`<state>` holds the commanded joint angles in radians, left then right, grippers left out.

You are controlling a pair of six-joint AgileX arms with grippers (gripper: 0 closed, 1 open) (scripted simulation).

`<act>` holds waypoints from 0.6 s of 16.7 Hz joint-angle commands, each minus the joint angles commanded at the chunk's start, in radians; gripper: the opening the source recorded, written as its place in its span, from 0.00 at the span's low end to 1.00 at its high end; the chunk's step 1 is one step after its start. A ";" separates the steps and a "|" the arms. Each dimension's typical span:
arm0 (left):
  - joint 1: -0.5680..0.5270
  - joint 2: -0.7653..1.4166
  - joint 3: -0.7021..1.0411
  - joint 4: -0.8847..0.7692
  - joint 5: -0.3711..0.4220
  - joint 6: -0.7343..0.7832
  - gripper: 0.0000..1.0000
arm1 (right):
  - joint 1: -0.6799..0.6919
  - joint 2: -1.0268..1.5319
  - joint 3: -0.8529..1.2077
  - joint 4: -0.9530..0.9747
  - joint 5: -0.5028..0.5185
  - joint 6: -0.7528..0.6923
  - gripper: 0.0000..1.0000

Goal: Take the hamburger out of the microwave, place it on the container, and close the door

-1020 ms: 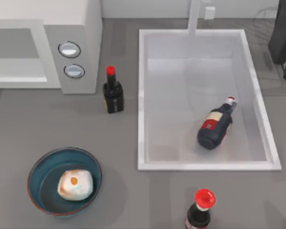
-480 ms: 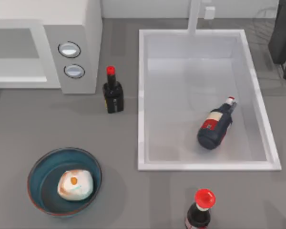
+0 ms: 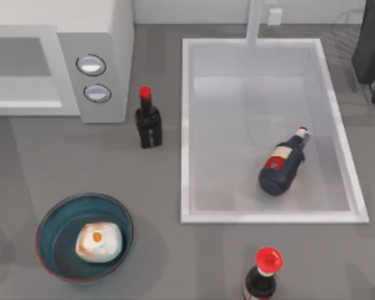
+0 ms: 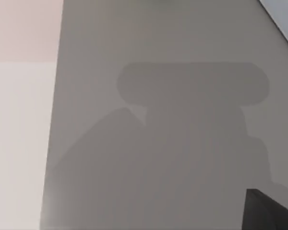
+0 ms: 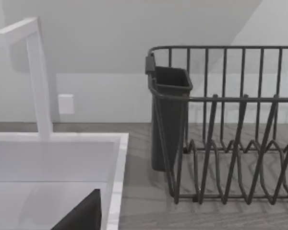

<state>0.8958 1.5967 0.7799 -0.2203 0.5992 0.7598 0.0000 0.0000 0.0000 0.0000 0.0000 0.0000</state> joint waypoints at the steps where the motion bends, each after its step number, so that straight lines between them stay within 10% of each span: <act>1: -0.011 -0.019 -0.021 0.013 -0.005 -0.012 0.00 | 0.000 0.000 0.000 0.000 0.000 0.000 1.00; 10: -0.080 -0.096 -0.099 0.044 -0.050 -0.086 0.00 | 0.000 0.000 0.000 0.000 0.000 0.000 1.00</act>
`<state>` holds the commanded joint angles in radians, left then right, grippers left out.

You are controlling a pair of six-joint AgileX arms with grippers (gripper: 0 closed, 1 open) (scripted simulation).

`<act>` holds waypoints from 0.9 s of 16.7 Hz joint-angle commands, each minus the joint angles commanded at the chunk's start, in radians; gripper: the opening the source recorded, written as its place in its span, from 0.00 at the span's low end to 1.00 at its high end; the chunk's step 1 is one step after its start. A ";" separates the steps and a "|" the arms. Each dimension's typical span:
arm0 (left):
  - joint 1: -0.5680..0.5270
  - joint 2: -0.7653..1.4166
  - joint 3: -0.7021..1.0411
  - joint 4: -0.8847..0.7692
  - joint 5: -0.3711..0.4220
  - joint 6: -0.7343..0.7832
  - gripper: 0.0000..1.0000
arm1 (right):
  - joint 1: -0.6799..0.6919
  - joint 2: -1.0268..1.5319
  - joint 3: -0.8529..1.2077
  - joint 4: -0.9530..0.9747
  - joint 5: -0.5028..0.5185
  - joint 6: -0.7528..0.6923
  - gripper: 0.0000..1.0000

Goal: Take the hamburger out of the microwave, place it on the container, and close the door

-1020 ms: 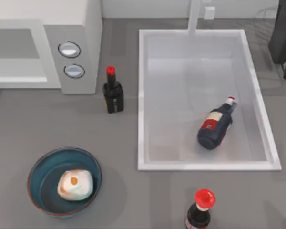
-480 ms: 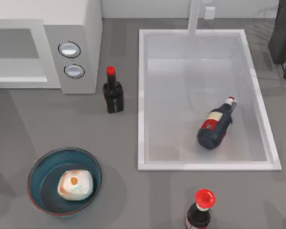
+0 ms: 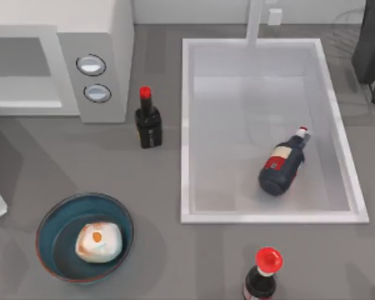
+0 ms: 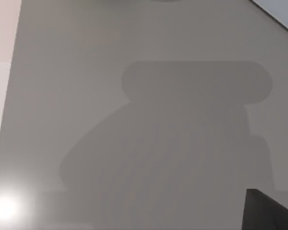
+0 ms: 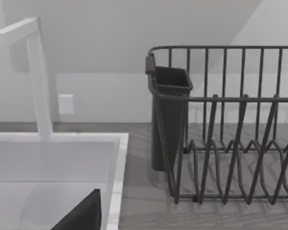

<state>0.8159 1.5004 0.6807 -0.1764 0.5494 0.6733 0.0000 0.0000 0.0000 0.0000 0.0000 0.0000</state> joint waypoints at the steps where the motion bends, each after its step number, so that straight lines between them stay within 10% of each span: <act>1: -0.042 -0.043 -0.036 0.013 -0.022 -0.038 0.00 | 0.000 0.000 0.000 0.000 0.000 0.000 1.00; 15: -0.345 -0.282 -0.239 0.082 -0.210 -0.311 0.00 | 0.000 0.000 0.000 0.000 0.000 0.000 1.00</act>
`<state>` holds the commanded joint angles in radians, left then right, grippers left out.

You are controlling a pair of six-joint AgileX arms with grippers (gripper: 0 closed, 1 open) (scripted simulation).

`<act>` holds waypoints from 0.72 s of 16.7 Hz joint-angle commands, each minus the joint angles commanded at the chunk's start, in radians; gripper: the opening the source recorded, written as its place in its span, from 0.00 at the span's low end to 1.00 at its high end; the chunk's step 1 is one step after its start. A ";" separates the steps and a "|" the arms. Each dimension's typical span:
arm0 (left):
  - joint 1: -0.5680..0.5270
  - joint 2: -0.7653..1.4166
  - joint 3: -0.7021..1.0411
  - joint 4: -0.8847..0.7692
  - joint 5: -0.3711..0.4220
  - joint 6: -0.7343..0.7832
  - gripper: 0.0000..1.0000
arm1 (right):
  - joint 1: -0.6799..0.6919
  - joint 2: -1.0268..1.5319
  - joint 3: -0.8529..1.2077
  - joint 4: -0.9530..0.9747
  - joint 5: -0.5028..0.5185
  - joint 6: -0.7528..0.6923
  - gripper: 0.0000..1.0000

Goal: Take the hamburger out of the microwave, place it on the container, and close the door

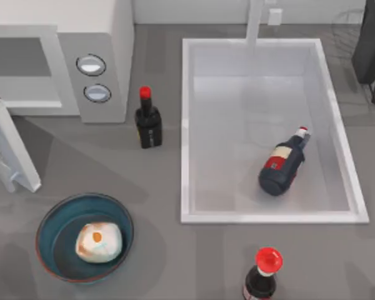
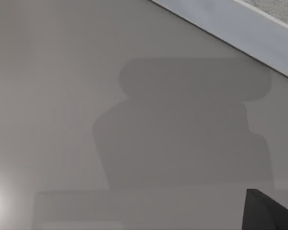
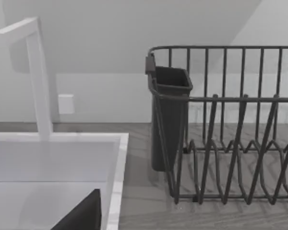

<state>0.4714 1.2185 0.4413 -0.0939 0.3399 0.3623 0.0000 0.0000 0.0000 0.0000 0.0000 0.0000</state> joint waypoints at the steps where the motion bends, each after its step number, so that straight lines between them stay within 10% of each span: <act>1: -0.050 -0.018 -0.012 0.002 -0.032 -0.036 0.00 | 0.000 0.000 0.000 0.000 0.000 0.000 1.00; 7: -0.358 -0.139 -0.086 0.015 -0.230 -0.262 0.00 | 0.000 0.000 0.000 0.000 0.000 0.000 1.00; 12: -0.398 -0.162 -0.100 0.017 -0.265 -0.301 0.00 | 0.000 0.000 0.000 0.000 0.000 0.000 1.00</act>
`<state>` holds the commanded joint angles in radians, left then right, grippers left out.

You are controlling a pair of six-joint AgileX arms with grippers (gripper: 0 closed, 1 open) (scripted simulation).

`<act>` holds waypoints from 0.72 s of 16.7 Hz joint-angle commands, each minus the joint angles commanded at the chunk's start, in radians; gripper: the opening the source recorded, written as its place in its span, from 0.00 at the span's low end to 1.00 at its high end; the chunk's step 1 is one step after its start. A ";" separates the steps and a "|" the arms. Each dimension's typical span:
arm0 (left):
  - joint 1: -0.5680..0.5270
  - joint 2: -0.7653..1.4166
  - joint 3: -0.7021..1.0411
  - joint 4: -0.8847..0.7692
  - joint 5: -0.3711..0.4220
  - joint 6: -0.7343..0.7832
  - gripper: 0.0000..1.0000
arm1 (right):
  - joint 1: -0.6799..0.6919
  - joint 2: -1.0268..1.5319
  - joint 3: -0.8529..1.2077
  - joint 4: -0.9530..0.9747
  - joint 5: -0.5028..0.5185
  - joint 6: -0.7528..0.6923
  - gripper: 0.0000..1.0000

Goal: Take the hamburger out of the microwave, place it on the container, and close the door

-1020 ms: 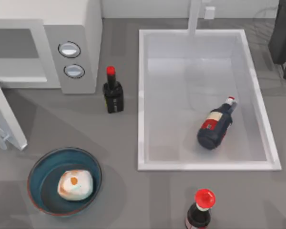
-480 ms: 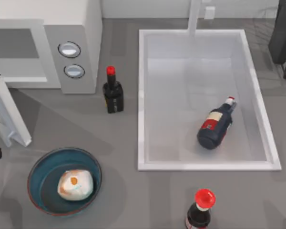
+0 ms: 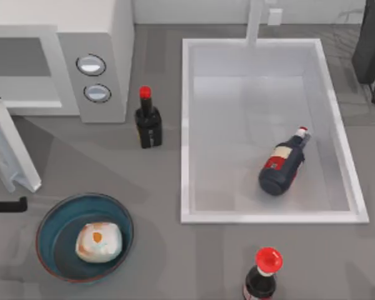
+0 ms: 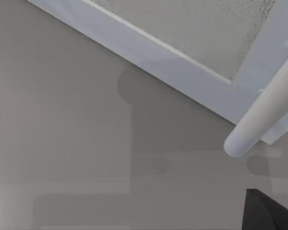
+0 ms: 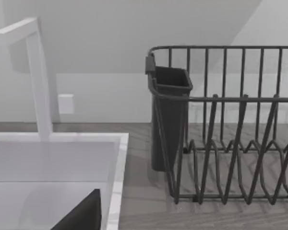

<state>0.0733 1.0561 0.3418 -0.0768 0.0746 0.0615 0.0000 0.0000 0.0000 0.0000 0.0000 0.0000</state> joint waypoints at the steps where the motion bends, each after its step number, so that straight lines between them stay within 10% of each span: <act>1: 0.004 0.005 0.004 0.000 0.004 0.001 0.00 | 0.000 0.000 0.000 0.000 0.000 0.000 1.00; 12: -0.029 0.445 0.257 0.173 -0.016 -0.017 0.00 | 0.000 0.000 0.000 0.000 0.000 0.000 1.00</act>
<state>0.0438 1.5007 0.5990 0.0962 0.0588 0.0446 0.0000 0.0000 0.0000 0.0000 0.0000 0.0000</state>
